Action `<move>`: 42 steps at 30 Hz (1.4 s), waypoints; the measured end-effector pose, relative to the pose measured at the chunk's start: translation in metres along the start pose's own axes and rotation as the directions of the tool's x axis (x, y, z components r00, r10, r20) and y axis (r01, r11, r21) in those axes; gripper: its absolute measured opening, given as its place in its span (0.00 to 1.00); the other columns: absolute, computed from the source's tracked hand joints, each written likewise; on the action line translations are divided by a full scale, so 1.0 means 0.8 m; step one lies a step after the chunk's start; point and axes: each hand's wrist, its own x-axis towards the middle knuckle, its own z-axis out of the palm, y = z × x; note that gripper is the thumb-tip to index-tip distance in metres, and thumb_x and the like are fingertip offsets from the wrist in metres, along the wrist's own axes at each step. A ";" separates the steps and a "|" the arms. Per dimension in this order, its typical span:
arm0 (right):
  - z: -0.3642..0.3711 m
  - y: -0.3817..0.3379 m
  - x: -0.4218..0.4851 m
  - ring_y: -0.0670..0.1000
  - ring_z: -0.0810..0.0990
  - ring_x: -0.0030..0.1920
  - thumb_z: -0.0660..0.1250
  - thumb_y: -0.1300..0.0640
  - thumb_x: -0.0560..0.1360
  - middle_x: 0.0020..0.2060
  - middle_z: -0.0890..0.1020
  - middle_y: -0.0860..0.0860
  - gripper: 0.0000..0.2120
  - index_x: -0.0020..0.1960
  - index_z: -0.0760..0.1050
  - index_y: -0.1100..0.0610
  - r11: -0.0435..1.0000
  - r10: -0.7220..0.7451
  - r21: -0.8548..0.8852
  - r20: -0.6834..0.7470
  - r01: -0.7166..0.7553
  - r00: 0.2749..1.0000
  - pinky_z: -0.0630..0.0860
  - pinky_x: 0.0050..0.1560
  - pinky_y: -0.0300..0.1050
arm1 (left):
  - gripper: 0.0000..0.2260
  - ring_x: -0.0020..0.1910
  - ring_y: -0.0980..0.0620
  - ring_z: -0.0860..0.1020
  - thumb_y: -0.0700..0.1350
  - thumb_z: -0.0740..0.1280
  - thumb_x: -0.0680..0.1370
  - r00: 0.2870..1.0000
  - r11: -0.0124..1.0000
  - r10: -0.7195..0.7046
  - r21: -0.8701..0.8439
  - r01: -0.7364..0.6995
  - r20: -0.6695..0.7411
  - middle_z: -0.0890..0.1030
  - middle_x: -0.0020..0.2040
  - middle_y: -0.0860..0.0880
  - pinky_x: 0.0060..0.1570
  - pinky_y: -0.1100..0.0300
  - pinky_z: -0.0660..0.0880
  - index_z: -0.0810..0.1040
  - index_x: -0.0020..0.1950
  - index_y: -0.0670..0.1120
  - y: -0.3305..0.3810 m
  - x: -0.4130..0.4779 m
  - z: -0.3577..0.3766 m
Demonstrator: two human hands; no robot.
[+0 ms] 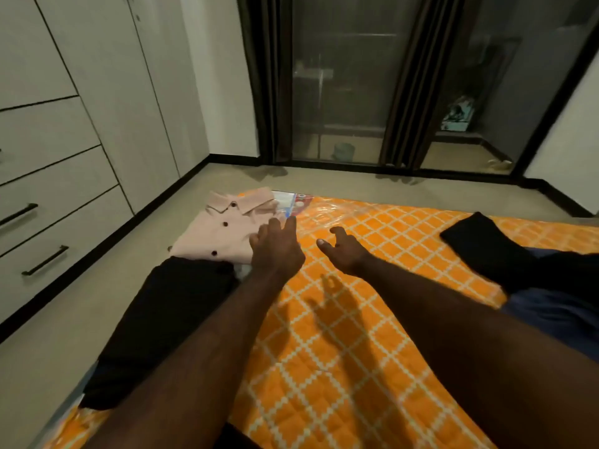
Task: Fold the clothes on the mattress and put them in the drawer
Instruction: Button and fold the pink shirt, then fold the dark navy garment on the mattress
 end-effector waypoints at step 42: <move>-0.212 0.225 -0.136 0.56 0.79 0.52 0.67 0.57 0.79 0.48 0.82 0.54 0.06 0.55 0.80 0.53 0.540 0.110 -0.695 -0.501 -0.475 0.858 0.73 0.49 0.50 | 0.22 0.43 0.47 0.79 0.48 0.72 0.78 0.841 0.533 0.145 -0.757 0.377 0.521 0.81 0.52 0.44 0.40 0.54 0.74 0.71 0.70 0.48 0.252 -0.106 0.175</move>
